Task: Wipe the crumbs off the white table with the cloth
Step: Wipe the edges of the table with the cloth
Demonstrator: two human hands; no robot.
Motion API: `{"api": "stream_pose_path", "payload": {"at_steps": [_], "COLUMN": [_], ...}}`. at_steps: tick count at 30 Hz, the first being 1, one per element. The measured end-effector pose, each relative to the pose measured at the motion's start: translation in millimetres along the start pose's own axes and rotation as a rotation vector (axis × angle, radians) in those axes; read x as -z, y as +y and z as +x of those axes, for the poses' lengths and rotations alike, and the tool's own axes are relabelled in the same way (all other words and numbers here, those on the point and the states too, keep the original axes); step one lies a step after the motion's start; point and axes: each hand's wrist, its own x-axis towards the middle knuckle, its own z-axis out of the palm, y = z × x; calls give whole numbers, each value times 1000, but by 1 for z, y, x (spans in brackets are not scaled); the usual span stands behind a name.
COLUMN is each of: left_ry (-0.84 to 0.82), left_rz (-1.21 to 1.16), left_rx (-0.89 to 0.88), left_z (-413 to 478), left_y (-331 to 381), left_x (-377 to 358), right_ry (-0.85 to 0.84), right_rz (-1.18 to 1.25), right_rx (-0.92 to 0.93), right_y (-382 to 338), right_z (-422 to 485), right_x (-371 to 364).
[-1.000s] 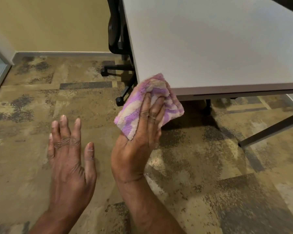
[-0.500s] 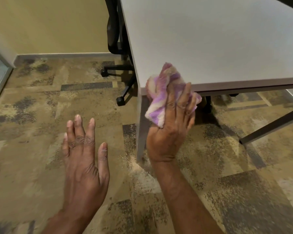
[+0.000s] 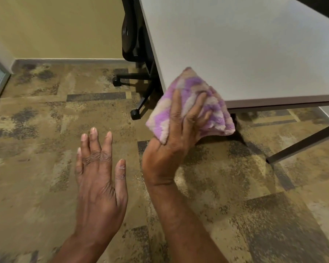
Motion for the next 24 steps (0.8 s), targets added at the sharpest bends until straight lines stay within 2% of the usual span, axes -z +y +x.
{"api": "stream_pose_path", "payload": {"at_steps": [2,5,12,24], "left_ry": [-4,-5,-10,-40], "left_rz": [4,1,-1,-20], "left_rx": [-10,-7,-20,-31], "left_z": [0,-1,1,9], "left_y": [-2,-4,4,16], "left_x": [2,4,11,5], "right_ry": [-25,-78,-228,-347], "right_rz": [-17,-154,-268,-139], "right_rx": [25,171,506,592], "right_y": [-9,-4,52,78], "right_z": [-4,-7,16,33], "right_x": [-5,-3,31,52]}}
